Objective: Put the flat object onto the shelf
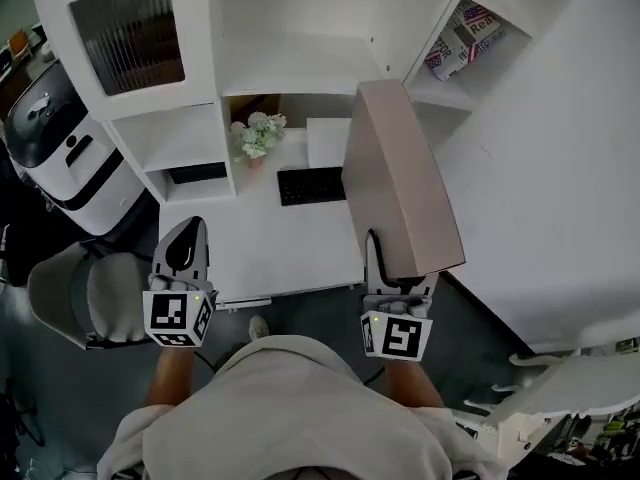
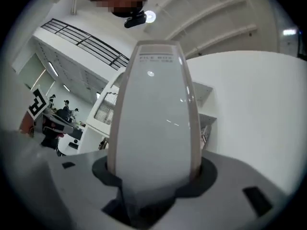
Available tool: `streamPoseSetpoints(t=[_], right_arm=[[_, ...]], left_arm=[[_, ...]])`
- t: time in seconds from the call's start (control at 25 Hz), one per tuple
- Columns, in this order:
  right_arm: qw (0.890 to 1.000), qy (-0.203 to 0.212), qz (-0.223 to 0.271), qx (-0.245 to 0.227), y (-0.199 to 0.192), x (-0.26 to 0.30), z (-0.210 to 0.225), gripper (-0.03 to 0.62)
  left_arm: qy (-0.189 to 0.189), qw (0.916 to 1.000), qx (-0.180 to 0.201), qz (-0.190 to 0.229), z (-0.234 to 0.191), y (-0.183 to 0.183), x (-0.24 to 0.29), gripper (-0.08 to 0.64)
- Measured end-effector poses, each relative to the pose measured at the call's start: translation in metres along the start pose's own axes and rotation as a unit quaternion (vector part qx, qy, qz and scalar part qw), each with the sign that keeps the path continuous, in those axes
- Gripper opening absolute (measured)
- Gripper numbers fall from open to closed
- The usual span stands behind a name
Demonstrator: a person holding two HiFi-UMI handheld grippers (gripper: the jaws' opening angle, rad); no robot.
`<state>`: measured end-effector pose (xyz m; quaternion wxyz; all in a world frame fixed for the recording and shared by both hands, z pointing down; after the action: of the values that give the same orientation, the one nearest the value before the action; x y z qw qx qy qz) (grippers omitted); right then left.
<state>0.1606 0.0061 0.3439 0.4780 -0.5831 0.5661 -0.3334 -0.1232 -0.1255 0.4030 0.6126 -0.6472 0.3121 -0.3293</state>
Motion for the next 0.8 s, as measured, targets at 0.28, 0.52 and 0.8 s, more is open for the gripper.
streamPoseSetpoints(t=[0.28, 0.52, 0.8], right_arm=[[0.996, -0.002, 0.012, -0.084, 0.021, 0.043, -0.016, 0.272], [0.986, 0.008, 0.017, -0.163, 0.036, 0.068, -0.019, 0.272], [0.968, 0.024, 0.026, -0.249, 0.044, 0.095, -0.013, 0.272]], left_arm=[[0.001, 1.0000, -0.004, -0.007, -0.039, -0.004, 0.023, 0.006], [0.006, 0.9999, -0.010, -0.011, -0.053, -0.008, 0.034, 0.006], [0.022, 0.9996, -0.016, -0.007, -0.055, -0.008, 0.041, 0.006]])
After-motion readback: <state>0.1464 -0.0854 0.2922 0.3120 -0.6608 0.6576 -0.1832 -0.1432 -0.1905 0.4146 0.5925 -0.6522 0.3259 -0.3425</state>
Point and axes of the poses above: the fingertips, and each gripper's own axes: x forward along the fingers, z to its right, y out of its top, the point moved 3 cm from there along -x, backward along the fingers, and after that the axes turned 2 degrees about -x, right-handed, at the moved point
